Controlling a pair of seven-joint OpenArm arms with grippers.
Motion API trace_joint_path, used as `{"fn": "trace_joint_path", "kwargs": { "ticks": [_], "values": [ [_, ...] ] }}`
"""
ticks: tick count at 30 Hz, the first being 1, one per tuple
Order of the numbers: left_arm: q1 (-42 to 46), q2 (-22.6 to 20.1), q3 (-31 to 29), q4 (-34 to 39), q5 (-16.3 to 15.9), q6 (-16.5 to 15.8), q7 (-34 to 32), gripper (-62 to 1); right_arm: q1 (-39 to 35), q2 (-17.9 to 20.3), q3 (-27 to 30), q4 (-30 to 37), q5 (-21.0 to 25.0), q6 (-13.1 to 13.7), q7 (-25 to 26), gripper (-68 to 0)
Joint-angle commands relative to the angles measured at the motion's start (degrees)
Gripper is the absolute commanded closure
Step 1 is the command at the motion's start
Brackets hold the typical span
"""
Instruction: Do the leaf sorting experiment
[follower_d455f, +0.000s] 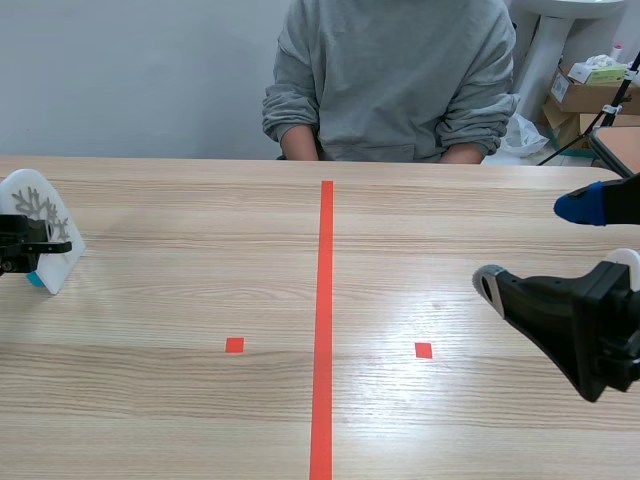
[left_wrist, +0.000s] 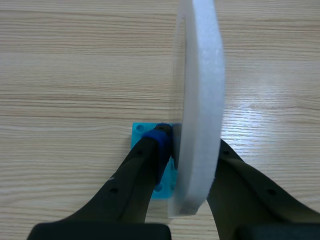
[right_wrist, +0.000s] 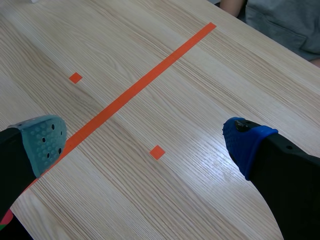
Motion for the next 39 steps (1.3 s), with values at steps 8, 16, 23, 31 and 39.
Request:
{"fn": "trace_joint_path", "kwargs": {
  "ticks": [8, 16, 23, 31, 39],
  "values": [
    [-0.6, -0.2, 0.0, 0.9, 0.2, 0.2, -1.3, -53.2, 0.7, 0.6, 0.3, 0.0, 0.6, 0.4, 0.9, -65.3],
    [-0.4, -0.3, 0.0, 1.5, -0.9, -0.6, -1.3, -56.8, 0.7, 0.6, 0.3, 0.0, 0.6, 0.4, 0.9, -65.3],
    [2.5, -1.3, -0.6, 8.3, -1.3, -2.5, -0.3, -56.8, 0.7, 0.6, 0.3, 0.0, 0.4, 0.4, 0.9, -65.3],
    [16.1, -6.0, -8.2, 28.4, -8.6, -9.0, 4.4, -56.8, 0.7, 0.6, 0.3, 0.0, -0.1, 0.4, 0.9, -65.3],
    [36.3, -6.6, -11.5, 55.1, -9.9, -9.9, 6.5, -56.8, 0.7, 0.6, 0.3, 0.0, -0.7, 0.4, 0.9, -65.3]
  ]
}}
